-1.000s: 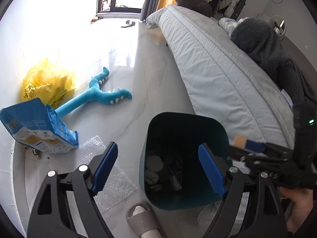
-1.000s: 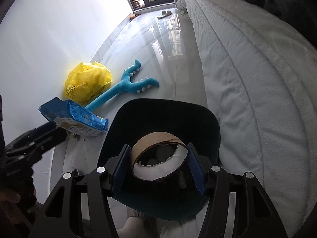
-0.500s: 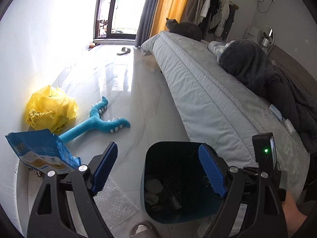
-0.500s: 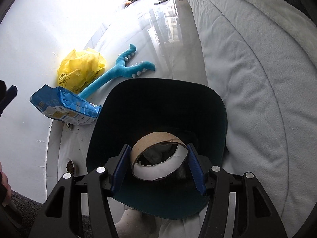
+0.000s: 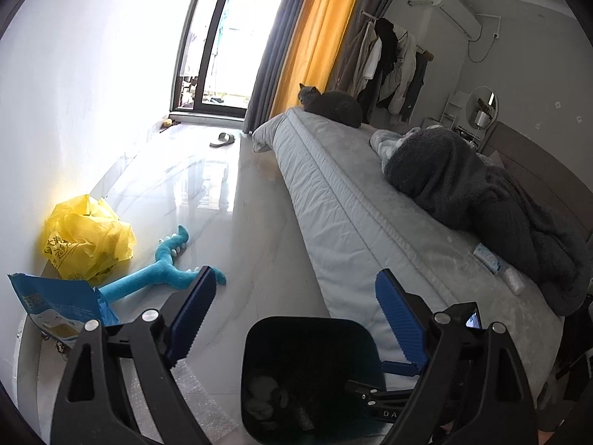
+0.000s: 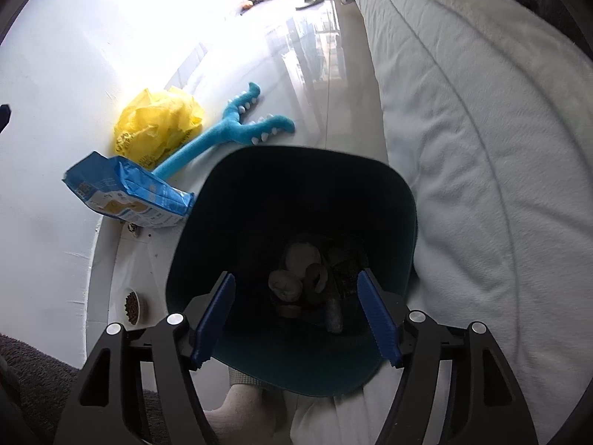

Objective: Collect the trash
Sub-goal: 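Move both open tools back over the bed toward the tissue packet and bubble wrap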

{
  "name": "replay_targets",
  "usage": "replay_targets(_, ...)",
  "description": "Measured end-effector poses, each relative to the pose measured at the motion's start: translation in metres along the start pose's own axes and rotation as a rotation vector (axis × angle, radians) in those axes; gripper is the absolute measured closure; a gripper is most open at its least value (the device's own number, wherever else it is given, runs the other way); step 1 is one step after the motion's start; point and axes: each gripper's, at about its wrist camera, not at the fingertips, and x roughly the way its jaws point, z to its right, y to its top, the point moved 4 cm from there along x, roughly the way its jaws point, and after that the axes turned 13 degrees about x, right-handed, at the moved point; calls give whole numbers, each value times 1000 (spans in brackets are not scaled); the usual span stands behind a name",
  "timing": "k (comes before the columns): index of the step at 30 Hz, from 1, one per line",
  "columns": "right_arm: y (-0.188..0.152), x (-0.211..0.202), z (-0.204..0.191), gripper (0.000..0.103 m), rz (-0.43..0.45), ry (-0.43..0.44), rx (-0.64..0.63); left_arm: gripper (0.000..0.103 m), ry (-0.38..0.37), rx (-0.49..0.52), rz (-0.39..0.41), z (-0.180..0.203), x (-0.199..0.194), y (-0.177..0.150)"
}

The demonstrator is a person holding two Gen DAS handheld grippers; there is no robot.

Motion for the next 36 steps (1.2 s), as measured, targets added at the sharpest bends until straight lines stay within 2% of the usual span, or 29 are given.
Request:
replay_targets(6,7,-47,-2,32,130,68,-66,9,-17,47,62,30,-8,27)
replay_targets(10,14,-82,6,29,235,83,-88,8,-40,78,93,52,-11,39)
replay_targets(19,33,-150,57,26,431,13,-61,5,-77,153,125,105,-11,57)
replay_targets(23,41,-176,82,23,506,-22,-35,5,-107,138,131,118,-4,62)
replay_targets(29,50,-193,109,22,547,-39,-8,5,-154,124,105,141,19,64)
replay_targets(36,55,-208,128,22,569,-44,-11,5,-156,196,75,170,52,65)
